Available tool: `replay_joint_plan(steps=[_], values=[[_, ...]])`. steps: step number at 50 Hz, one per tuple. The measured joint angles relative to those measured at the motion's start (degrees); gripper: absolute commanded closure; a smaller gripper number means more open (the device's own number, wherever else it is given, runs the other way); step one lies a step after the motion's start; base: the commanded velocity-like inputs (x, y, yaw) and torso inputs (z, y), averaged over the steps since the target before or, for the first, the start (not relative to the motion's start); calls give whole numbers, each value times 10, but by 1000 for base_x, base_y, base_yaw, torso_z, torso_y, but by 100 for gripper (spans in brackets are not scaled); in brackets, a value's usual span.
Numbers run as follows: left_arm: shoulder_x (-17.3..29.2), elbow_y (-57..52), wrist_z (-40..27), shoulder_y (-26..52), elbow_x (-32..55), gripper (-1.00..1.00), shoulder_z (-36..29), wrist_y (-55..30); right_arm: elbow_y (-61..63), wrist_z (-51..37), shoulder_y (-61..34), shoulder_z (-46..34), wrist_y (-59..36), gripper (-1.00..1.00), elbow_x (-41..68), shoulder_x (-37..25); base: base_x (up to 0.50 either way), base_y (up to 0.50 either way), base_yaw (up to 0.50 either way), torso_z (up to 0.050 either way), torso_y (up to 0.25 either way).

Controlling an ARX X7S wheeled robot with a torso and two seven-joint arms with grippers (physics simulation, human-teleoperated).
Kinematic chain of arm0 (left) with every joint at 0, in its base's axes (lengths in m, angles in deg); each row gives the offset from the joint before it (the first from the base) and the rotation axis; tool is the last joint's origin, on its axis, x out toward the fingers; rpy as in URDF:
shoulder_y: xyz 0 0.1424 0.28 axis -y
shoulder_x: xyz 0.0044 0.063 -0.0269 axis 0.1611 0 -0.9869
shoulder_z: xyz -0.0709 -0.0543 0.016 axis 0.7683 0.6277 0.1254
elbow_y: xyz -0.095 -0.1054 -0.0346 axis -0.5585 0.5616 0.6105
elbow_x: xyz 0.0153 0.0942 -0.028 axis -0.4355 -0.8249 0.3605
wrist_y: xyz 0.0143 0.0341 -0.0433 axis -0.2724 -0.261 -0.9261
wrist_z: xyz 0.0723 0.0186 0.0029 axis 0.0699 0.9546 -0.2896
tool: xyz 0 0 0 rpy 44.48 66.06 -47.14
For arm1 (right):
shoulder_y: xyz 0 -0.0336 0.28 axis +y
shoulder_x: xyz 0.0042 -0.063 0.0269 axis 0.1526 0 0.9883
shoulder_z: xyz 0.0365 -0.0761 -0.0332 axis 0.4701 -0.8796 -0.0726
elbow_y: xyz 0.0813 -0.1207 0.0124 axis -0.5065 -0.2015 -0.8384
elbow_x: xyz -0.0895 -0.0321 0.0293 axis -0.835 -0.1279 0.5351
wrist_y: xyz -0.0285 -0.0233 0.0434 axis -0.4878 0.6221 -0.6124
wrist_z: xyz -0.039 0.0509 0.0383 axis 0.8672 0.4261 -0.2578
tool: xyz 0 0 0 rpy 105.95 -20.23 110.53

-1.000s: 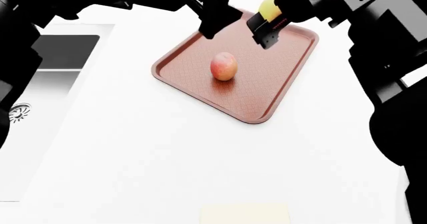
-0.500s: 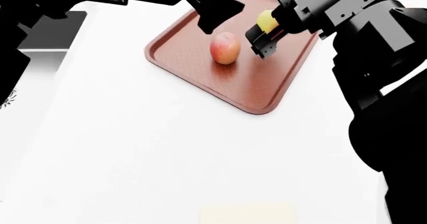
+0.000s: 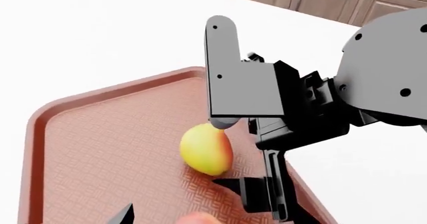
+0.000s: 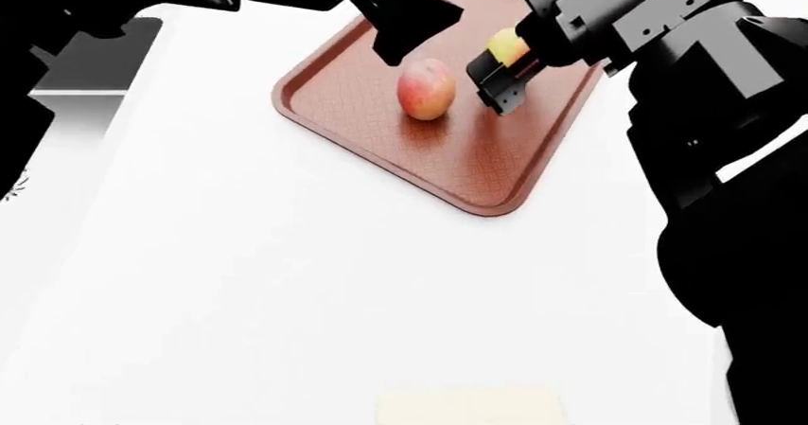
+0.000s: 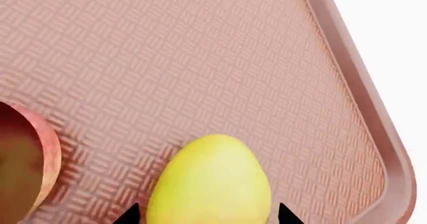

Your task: Pick up the fruits and vegetables and place them in the sink. Turn on the sink faucet to wash them. Then turn the sink off and put them in the tray.

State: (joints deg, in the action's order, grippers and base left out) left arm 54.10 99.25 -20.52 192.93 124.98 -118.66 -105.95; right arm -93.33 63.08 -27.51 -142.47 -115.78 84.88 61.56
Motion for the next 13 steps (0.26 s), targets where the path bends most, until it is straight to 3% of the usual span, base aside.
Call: replay_joint_plan(steps=[9,13], values=[[1,-2,2,0,0,-100,1,-2,-1,5,-4,22,-4,-100,-26,0,0,0,0,0,250],[1,-4,1,1,1,-100,3,-3,-1,7,-6,32,-6,-100,-38,0,0,0,0,0,45]])
